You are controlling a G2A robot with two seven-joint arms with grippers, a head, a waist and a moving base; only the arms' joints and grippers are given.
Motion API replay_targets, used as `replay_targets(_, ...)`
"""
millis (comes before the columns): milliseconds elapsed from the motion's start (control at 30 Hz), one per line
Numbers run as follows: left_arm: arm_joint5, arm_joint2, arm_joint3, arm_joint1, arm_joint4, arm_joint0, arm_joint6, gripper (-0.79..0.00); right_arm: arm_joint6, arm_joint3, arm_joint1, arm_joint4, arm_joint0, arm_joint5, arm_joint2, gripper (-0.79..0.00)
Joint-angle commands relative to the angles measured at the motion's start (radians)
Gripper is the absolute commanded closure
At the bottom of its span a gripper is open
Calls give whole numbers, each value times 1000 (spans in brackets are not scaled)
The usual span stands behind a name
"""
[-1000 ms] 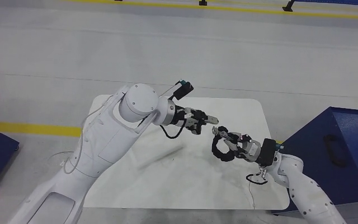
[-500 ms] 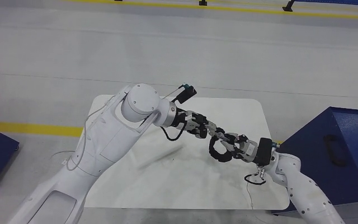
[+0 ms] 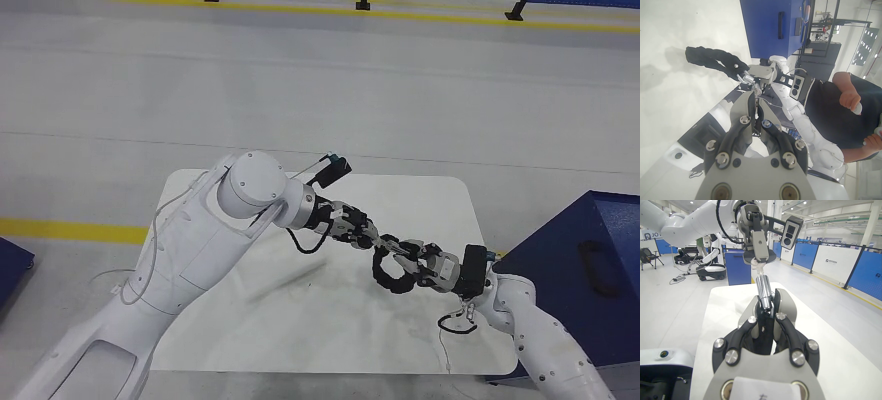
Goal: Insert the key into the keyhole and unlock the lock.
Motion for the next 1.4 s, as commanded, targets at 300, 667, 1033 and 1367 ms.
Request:
replay_targets(300,-81,0,-39,10,35,12,-43,0,60,7,-5,79,3,-86,-7,0)
replay_targets(667,-139,-9,-66,23,71,28,-74,0,179,-30,42,363,27,-86,-149,0)
replay_targets(1033,-229,-36,-66,36,45,36,-159,0,299,-97,118,627,63,-86,-267,0)
replay_targets(1367,-248,-46,-67,36,27,43,-138,0,299,-97,118,627,63,-86,-267,0)
